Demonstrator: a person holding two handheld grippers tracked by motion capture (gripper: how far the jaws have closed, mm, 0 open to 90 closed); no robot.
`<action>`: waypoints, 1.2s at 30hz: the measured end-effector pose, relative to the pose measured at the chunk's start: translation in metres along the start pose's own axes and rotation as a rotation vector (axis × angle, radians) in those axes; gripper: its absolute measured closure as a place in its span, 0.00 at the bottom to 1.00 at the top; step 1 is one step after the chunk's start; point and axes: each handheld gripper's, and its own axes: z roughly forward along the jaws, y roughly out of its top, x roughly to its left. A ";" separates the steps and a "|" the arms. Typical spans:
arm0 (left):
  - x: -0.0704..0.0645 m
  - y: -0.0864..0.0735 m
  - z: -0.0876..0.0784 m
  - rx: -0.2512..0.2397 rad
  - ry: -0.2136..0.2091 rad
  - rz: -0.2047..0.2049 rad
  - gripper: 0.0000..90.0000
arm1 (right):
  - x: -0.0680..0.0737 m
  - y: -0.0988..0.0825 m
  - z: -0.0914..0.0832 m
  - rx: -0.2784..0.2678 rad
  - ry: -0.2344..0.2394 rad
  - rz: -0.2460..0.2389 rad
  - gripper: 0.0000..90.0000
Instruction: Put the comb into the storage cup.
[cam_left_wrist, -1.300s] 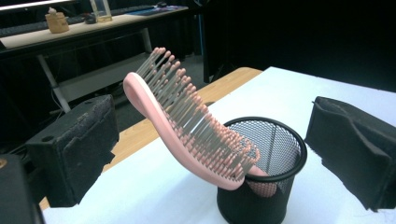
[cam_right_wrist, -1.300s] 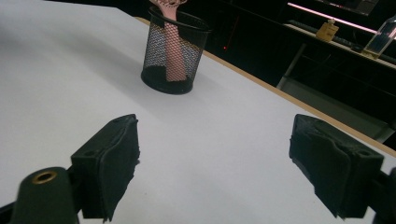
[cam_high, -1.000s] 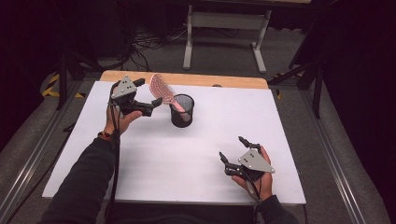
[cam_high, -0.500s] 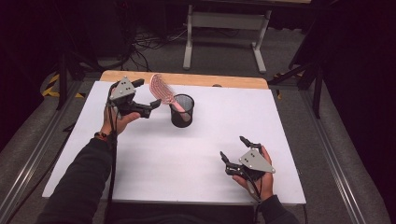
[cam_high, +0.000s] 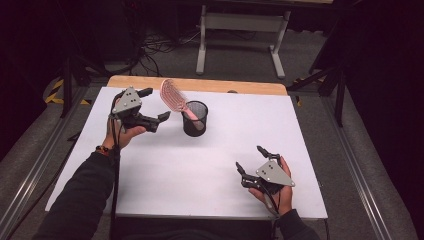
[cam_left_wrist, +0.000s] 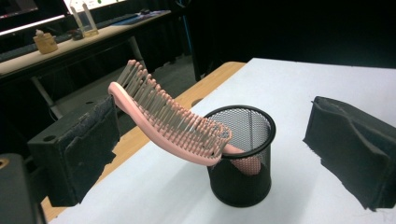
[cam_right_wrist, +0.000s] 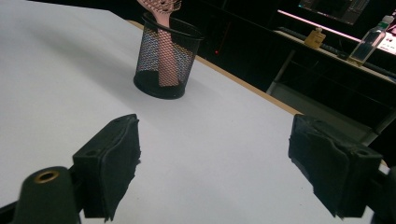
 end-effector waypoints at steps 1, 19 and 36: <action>-0.001 0.000 -0.002 0.001 0.000 0.001 0.05 | 0.000 0.000 0.000 -0.001 0.001 0.000 0.19; -0.018 -0.003 -0.020 -0.038 -0.030 0.029 0.06 | 0.002 0.001 0.000 -0.002 0.003 -0.006 0.19; -0.042 -0.011 -0.036 -0.082 -0.037 0.047 0.05 | 0.004 0.003 0.000 -0.007 0.011 -0.013 0.19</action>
